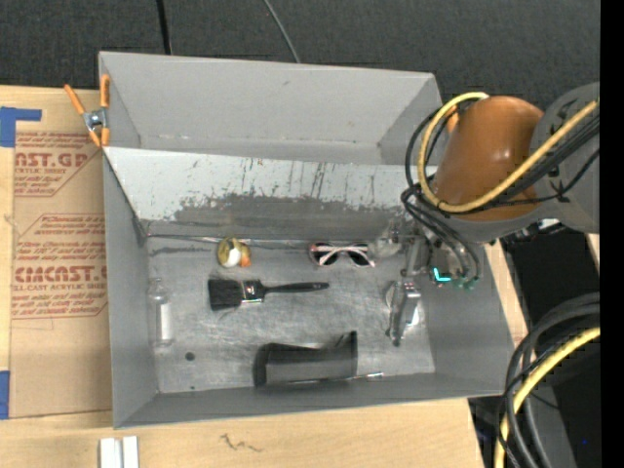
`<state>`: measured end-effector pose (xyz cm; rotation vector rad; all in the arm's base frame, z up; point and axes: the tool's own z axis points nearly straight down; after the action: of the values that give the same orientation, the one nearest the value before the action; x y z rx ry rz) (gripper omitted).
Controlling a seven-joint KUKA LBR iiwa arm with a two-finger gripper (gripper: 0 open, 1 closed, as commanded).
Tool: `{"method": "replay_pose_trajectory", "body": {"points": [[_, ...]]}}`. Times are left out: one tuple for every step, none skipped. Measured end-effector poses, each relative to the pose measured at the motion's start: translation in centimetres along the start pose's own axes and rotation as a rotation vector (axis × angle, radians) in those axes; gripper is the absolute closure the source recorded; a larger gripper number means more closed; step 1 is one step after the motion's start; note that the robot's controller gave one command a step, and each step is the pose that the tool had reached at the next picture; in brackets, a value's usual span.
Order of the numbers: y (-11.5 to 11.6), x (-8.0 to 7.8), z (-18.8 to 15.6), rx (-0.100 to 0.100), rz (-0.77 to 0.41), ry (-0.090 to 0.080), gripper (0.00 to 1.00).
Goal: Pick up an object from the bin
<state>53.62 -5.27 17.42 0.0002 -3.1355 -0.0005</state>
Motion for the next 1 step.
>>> {"method": "replay_pose_trajectory", "body": {"points": [[0.01, -0.18, -0.38, 0.001, -0.001, -0.008, 0.0]]}}
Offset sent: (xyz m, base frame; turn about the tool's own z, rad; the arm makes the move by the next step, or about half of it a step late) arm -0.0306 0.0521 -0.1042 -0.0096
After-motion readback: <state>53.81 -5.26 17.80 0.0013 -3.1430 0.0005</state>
